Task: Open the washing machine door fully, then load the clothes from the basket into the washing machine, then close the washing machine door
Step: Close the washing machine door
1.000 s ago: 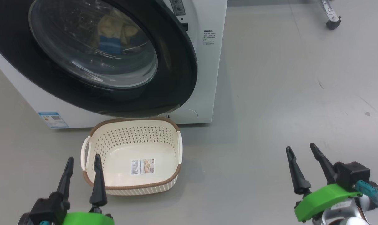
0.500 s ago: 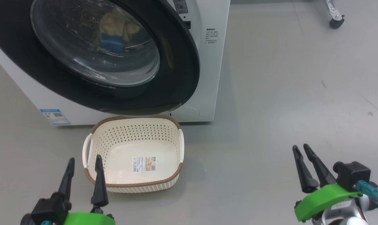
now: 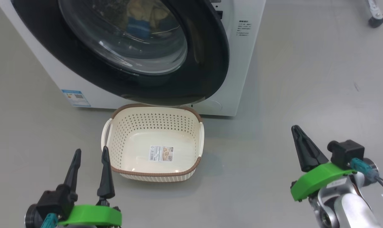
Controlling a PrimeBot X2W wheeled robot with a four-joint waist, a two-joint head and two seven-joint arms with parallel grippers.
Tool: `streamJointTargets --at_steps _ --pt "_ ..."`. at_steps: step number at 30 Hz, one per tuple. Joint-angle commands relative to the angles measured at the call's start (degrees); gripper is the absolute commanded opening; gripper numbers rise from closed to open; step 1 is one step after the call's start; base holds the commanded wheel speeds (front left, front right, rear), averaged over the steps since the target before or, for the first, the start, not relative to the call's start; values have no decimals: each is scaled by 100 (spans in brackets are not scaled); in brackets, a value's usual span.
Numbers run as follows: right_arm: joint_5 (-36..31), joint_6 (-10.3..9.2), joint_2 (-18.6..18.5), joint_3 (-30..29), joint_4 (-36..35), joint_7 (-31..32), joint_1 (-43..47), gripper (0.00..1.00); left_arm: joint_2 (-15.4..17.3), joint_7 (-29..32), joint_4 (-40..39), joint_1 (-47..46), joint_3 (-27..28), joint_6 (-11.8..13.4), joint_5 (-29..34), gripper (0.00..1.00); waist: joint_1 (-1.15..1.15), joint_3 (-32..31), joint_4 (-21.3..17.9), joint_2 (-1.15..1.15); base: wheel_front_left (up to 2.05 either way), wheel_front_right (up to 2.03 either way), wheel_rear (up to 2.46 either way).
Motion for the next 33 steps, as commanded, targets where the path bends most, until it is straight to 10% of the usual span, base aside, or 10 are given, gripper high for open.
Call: streamJointTargets --at_steps 1,33 --pt "1 24 -148 202 -50 -98 -439 0 11 -63 -130 -318 167 -49 81 100 0 96 199 0 0 0 0" --pt "486 24 -598 1560 3577 -715 -3744 0 -668 -63 129 -1336 -93 -594 255 100 0 1042 1983 0 0 0 0"
